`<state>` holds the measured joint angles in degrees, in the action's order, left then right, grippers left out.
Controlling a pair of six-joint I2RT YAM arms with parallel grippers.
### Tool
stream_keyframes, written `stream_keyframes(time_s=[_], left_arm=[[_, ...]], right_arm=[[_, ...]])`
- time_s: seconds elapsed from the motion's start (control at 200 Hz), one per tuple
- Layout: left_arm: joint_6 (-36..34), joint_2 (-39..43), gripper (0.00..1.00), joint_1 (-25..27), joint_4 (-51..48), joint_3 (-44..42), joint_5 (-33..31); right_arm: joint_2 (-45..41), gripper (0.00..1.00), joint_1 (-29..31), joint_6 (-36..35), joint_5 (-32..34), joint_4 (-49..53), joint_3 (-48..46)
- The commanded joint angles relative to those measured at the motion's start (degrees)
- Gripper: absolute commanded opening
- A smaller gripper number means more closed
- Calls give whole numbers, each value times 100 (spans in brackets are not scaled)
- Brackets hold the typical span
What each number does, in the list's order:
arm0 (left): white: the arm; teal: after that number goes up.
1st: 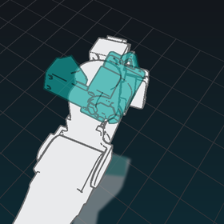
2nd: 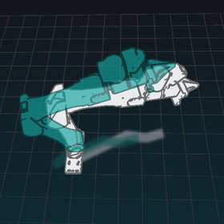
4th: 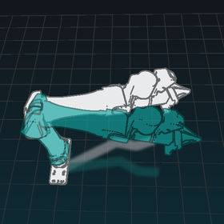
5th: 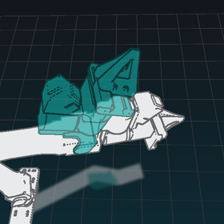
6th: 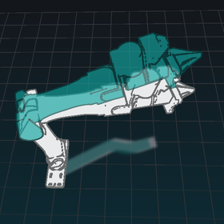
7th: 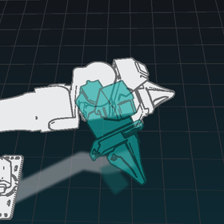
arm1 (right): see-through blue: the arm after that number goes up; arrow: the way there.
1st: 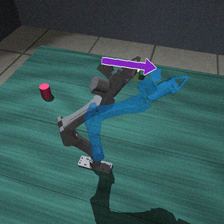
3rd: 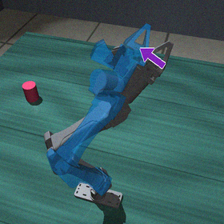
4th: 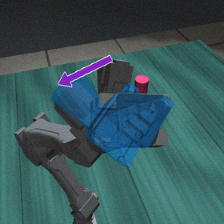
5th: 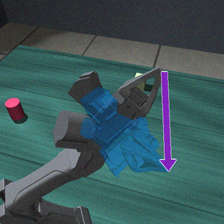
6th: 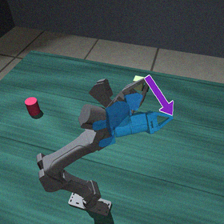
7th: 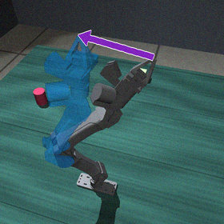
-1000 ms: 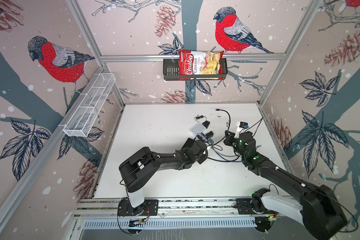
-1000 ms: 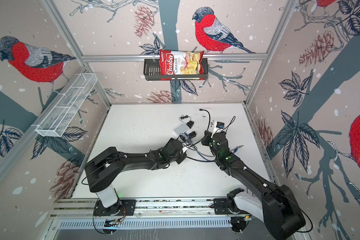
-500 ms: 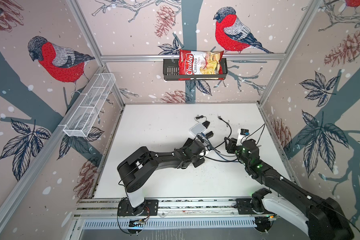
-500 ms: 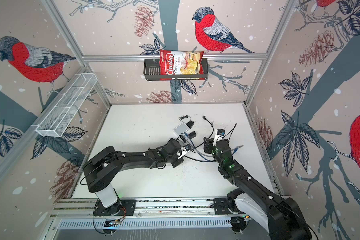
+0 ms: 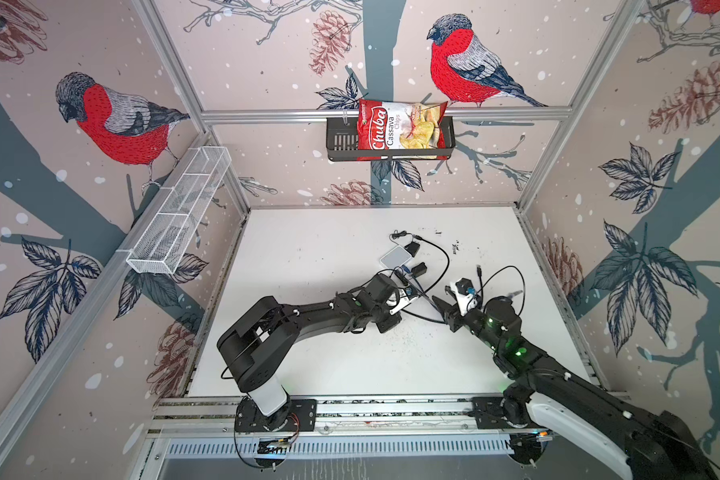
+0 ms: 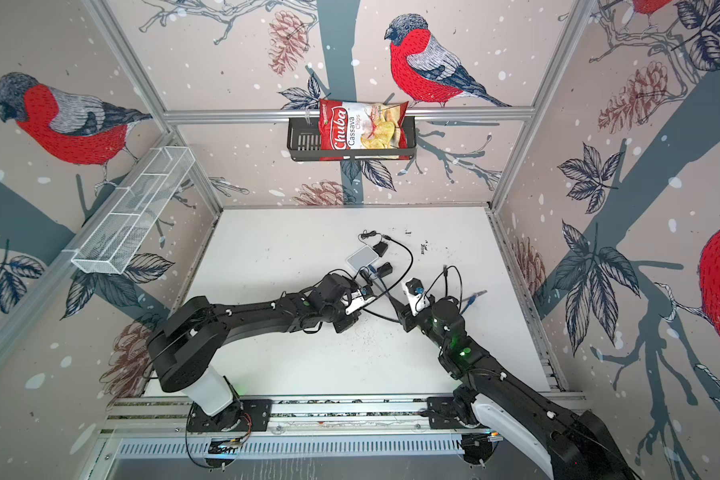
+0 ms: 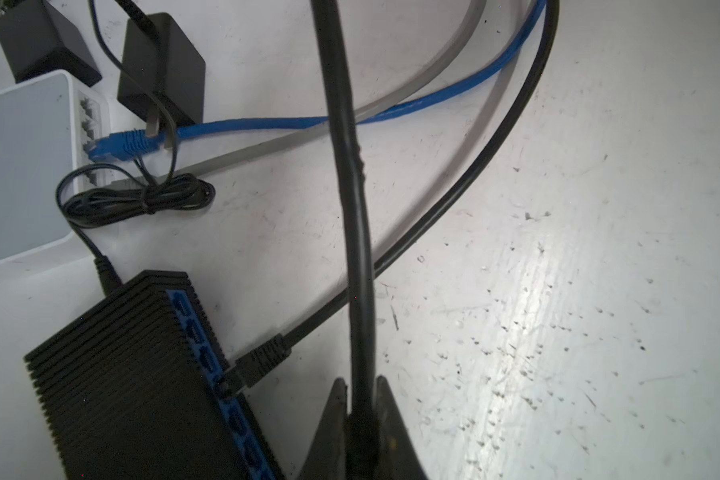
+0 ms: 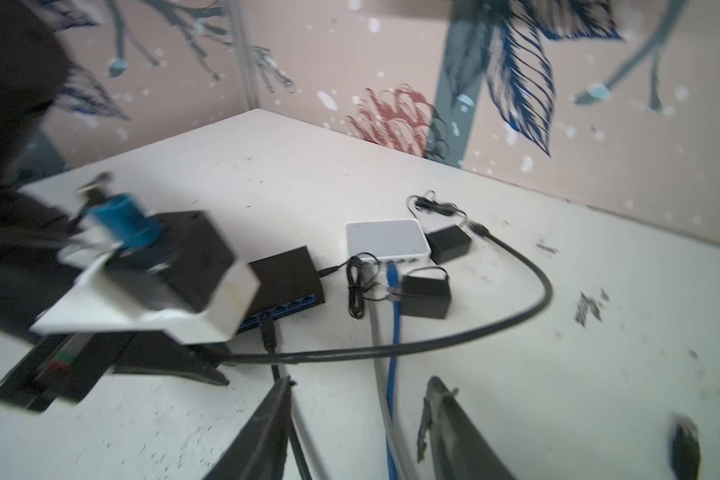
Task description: Insert the plug into the switch port
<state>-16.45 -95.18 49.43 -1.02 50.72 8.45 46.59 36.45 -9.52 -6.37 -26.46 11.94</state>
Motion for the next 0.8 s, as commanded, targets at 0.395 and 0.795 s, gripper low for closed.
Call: stream_keyframes(time_s=[0.395,0.795], left_arm=[[-49,388,0,-103,-228,-238,709],[-131,434,0,-210,-407,-184,1453]], right_arm=[[817,54,380,-3704,-1348,40,191],[1824,47,398,-4671,-1726,359,737]])
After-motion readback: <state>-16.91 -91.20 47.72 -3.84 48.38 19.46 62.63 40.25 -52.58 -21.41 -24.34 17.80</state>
